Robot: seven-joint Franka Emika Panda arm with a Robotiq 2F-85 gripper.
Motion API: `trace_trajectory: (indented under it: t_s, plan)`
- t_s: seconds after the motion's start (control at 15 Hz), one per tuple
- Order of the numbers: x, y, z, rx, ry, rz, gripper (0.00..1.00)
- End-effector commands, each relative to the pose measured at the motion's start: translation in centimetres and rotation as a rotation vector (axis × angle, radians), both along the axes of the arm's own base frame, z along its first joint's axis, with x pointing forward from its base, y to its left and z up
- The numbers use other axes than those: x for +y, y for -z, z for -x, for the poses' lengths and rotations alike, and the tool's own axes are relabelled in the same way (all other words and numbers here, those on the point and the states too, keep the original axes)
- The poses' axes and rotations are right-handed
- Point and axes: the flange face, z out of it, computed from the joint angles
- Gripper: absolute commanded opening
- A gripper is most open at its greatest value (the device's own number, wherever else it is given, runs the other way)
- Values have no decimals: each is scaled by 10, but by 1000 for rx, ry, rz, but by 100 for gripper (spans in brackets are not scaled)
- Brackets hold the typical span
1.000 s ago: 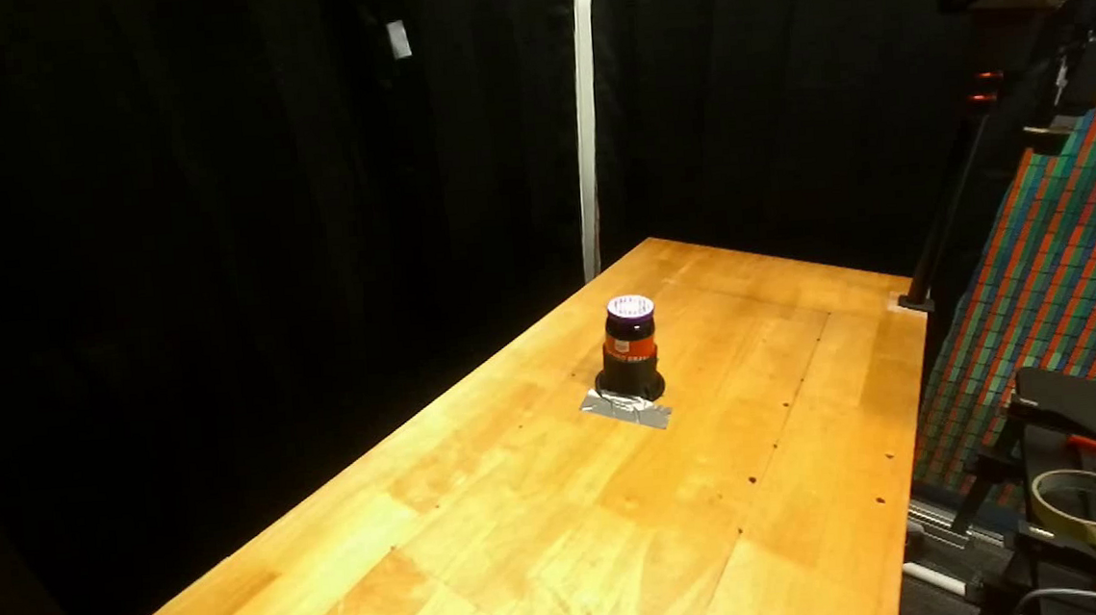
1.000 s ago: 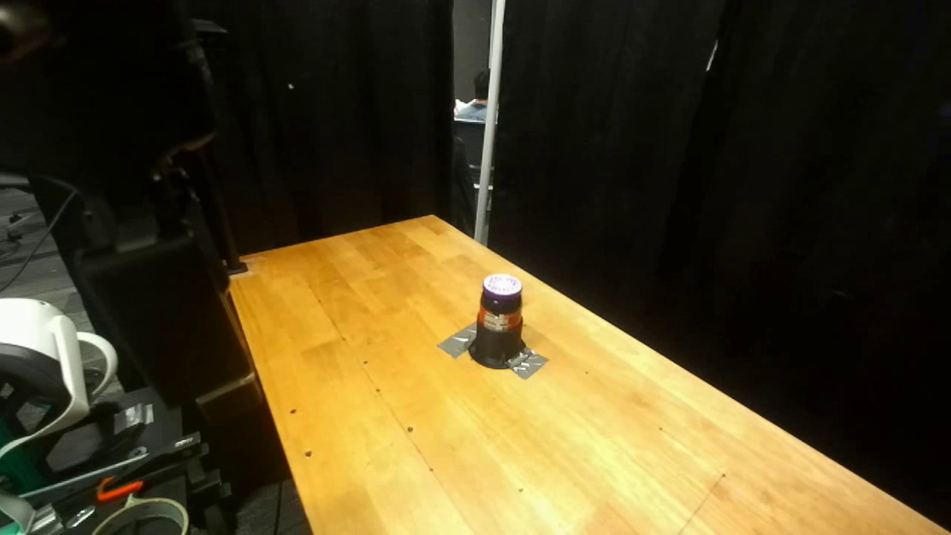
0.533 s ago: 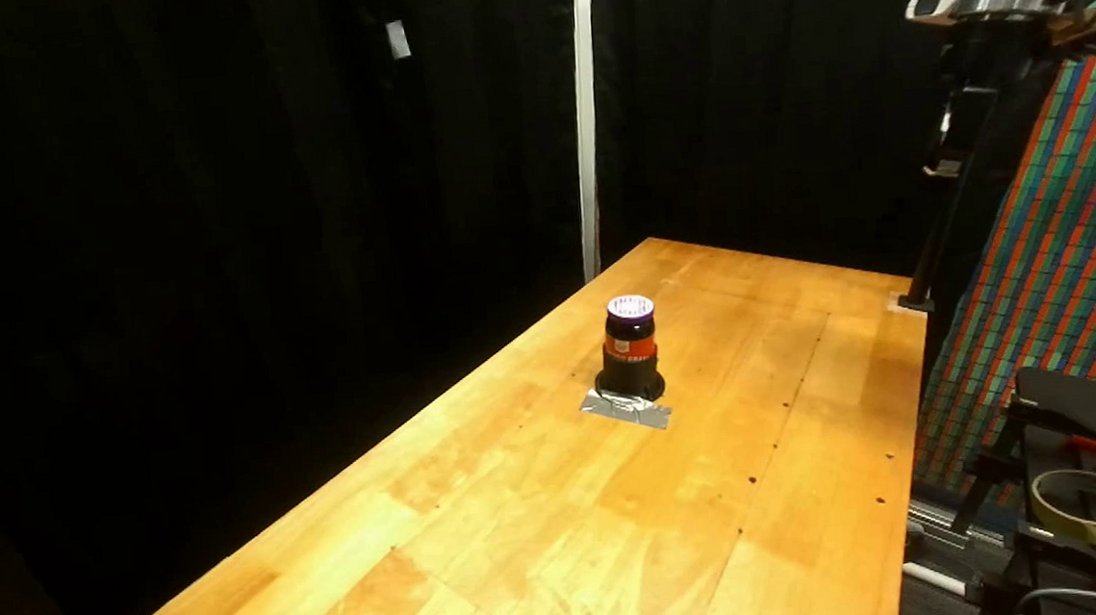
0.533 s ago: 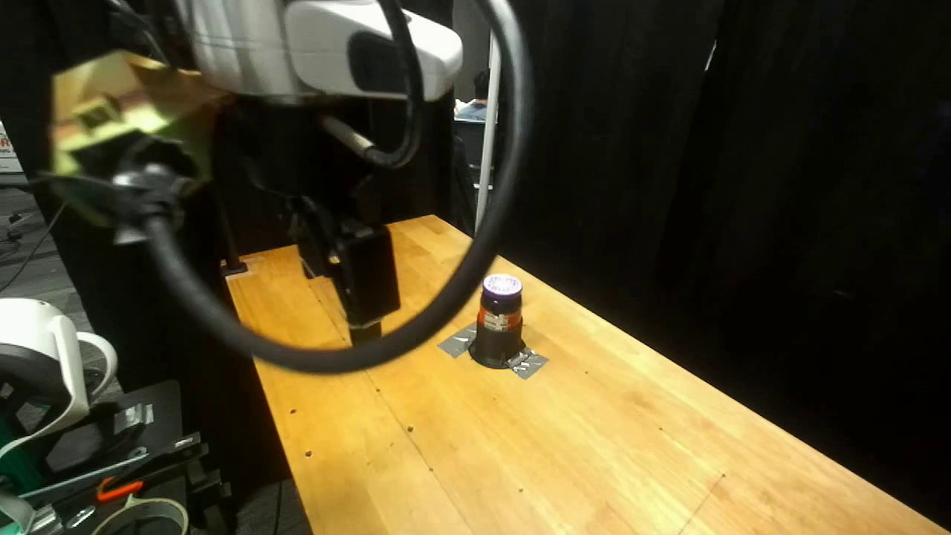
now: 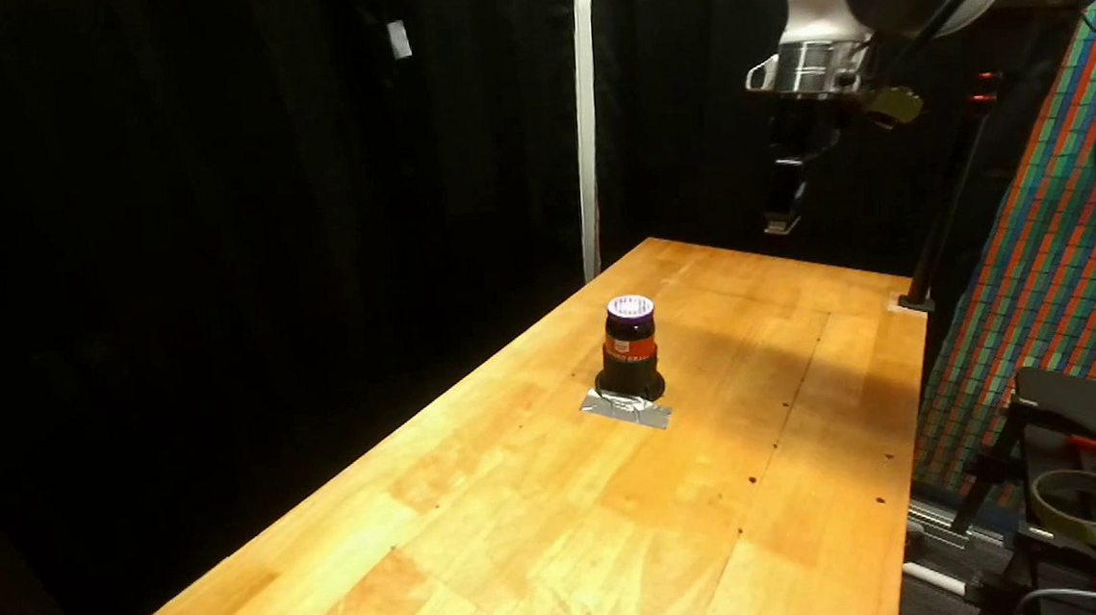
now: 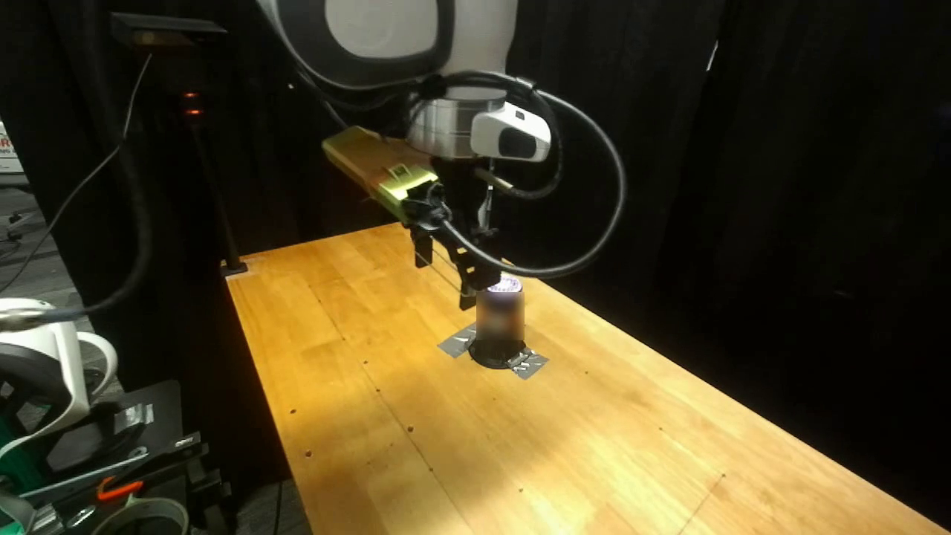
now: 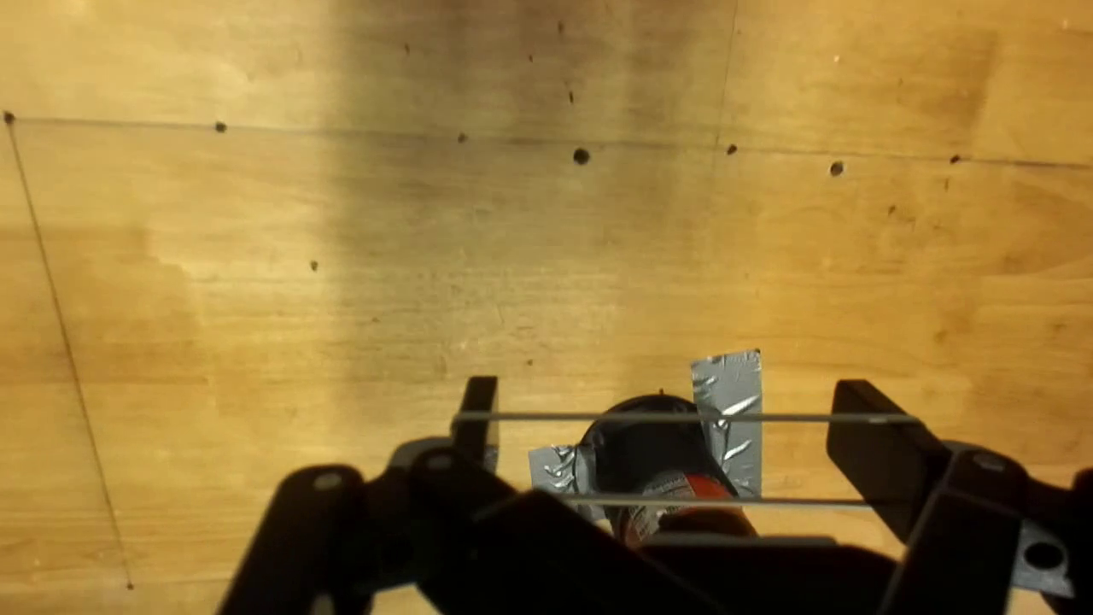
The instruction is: Put the elastic around the bottle
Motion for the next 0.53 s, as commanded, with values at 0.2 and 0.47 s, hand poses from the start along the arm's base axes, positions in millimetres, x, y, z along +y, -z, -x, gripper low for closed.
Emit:
trace_trajectory:
  t_s: [0.2, 0.47]
  plan:
    - [29, 40, -125, -22, -48, -9, 100]
    - [42, 67, -181, -36, -88, -9, 100]
